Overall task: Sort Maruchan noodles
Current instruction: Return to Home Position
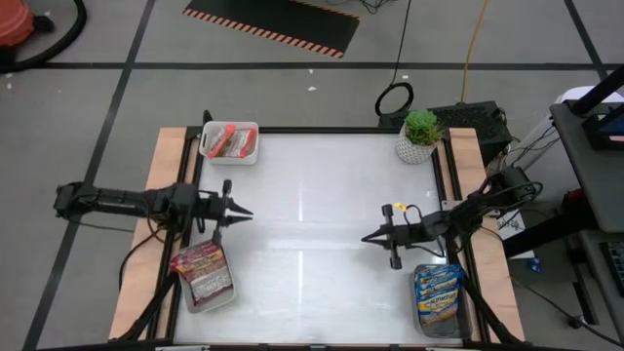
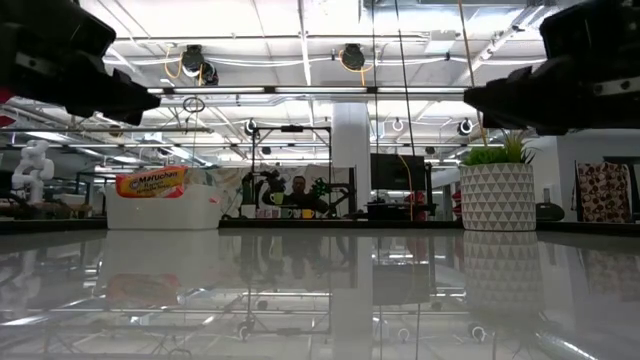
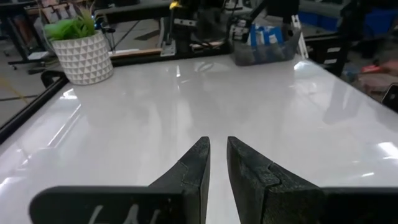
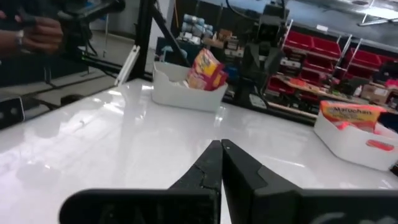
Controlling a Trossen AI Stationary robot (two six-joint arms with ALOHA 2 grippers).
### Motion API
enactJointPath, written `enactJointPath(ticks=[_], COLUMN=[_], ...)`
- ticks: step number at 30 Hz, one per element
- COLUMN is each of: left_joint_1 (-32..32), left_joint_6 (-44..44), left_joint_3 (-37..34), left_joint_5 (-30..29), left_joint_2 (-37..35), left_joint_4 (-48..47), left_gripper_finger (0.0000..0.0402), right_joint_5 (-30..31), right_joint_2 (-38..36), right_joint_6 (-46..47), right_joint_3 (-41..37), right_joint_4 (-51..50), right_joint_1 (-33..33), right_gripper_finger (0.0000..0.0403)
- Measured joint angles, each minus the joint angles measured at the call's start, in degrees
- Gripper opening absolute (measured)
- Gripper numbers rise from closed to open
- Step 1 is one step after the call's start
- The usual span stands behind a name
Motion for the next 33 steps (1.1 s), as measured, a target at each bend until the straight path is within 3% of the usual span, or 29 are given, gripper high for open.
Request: enactJointPath(ticks=[6,18,33], left_joint_1=[4.6,8.3,12.1], left_joint_6=[-0.6,-0.6,-0.7], left_joint_3=[-0.1,-0.1,-0.8], left_joint_5=[5.6,8.7,8.4], left_joint_2=[-1.0,-2.4,-19.5], left_joint_4=[-0.9,-3.5,-13.5], left_gripper_finger=[0.006,0.006,0.006], right_joint_5=[1.1,1.5,1.6], right_joint_2=[-1.6,-10.2,-21.1], right_joint_6=[1.9,0.4,-1.1], right_joint_3=[-3.6,-5.3,-5.2], right_joint_4=[1.3,-4.0,-14.7], right_joint_1=[0.0,0.1,0.1], right_gripper_finger=[0.0,0.0,0.0])
